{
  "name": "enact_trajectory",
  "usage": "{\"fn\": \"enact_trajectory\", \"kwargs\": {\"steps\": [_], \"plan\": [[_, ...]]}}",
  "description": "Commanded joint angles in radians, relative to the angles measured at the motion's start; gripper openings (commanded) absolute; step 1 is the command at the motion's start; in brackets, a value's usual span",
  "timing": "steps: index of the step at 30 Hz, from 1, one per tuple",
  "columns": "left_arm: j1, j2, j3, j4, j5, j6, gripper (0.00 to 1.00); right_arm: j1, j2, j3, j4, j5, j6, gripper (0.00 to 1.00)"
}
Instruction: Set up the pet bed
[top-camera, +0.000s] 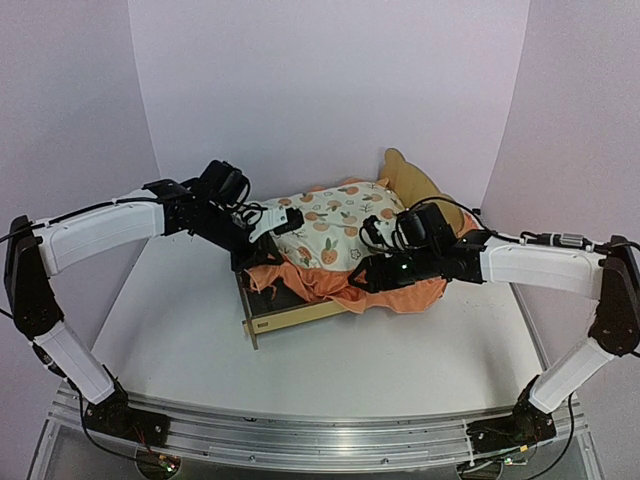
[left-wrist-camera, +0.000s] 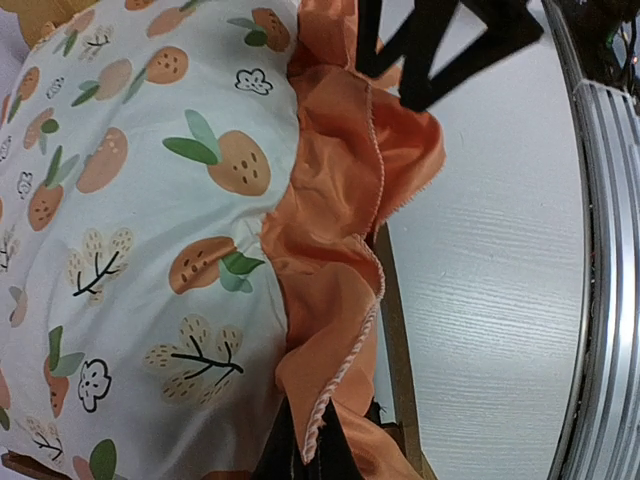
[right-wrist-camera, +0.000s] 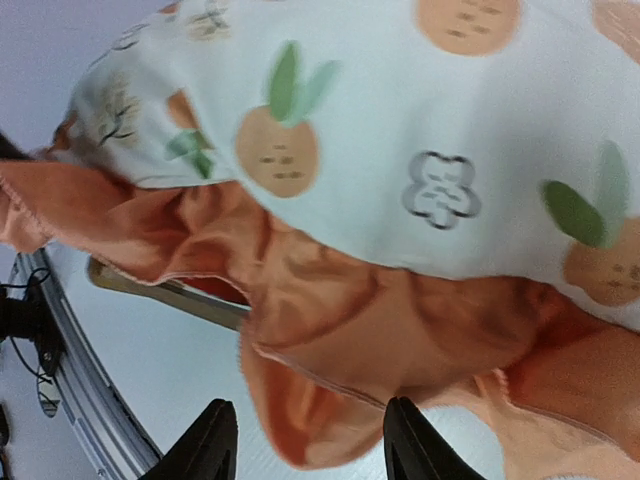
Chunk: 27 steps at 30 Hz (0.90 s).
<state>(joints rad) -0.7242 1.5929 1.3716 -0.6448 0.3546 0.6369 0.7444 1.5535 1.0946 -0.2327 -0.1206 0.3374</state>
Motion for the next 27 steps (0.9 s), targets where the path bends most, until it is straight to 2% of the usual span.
{"fn": "enact_trajectory", "kwargs": {"steps": [1,7,16,21,24,27], "plan": [[0.018,0.000,0.079,0.021,0.091,-0.127,0.00,0.061,-0.063,-0.059,0.259,-0.144,-0.091,0.51],[0.019,0.005,0.106,0.036,0.117,-0.208,0.00,0.166,0.025,-0.071,0.474,-0.120,-0.113,0.46],[0.022,0.017,0.118,0.051,0.107,-0.236,0.00,0.242,0.238,0.021,0.733,-0.055,-0.117,0.30],[0.021,0.018,0.118,0.051,0.106,-0.232,0.00,0.243,0.292,0.071,0.767,0.035,-0.183,0.30],[0.022,0.017,0.120,0.054,0.106,-0.231,0.00,0.242,0.324,0.096,0.767,0.053,-0.205,0.34],[0.023,0.018,0.123,0.057,0.103,-0.230,0.00,0.242,0.354,0.108,0.767,0.059,-0.211,0.33]]}}
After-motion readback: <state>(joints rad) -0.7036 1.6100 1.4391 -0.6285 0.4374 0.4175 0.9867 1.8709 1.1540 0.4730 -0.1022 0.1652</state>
